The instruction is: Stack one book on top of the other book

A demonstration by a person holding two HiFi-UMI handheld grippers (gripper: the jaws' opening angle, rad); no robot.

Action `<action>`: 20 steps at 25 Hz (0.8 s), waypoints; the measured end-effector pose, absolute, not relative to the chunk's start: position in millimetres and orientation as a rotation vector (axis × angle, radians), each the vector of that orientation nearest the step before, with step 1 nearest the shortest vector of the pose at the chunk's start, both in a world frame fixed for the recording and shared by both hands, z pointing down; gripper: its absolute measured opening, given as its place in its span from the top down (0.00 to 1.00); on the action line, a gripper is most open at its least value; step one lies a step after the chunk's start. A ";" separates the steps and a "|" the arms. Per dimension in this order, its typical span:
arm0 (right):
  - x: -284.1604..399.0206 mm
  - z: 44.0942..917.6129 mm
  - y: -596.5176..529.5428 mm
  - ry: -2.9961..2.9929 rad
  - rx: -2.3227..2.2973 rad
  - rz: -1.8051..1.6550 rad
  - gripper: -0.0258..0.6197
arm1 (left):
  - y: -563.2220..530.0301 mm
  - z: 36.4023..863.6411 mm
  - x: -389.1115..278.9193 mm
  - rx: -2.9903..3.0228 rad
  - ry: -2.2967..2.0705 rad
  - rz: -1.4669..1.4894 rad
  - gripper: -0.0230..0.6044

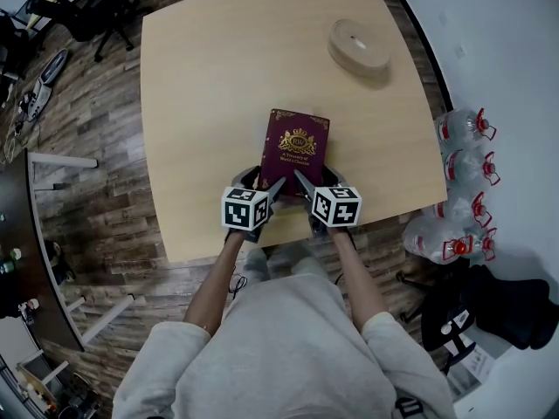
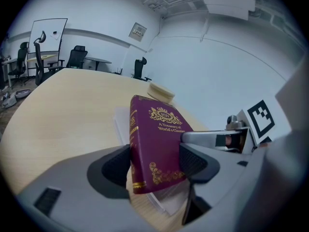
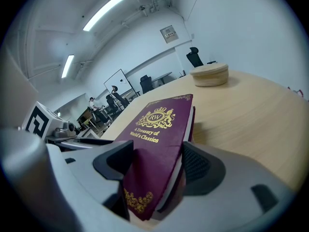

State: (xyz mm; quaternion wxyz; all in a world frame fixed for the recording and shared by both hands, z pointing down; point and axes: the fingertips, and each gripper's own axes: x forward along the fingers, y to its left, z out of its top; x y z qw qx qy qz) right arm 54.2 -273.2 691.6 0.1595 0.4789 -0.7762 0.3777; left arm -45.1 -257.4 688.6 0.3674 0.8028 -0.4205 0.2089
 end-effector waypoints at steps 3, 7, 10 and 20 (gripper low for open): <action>55.1 691.8 -273.7 -2.213 1.376 1.078 0.48 | -258.1 688.5 -44.3 2.066 -1.078 0.538 0.46; 54.0 691.6 -273.6 -2.224 1.374 1.085 0.43 | -258.6 689.3 -45.3 2.057 -1.083 0.540 0.43; 54.2 687.7 -275.5 -2.236 1.384 1.068 0.36 | -260.0 687.5 -49.4 2.057 -1.096 0.538 0.40; 68.4 676.5 -277.0 -2.234 1.420 0.944 0.36 | -263.4 676.3 -55.9 2.094 -1.117 0.553 0.39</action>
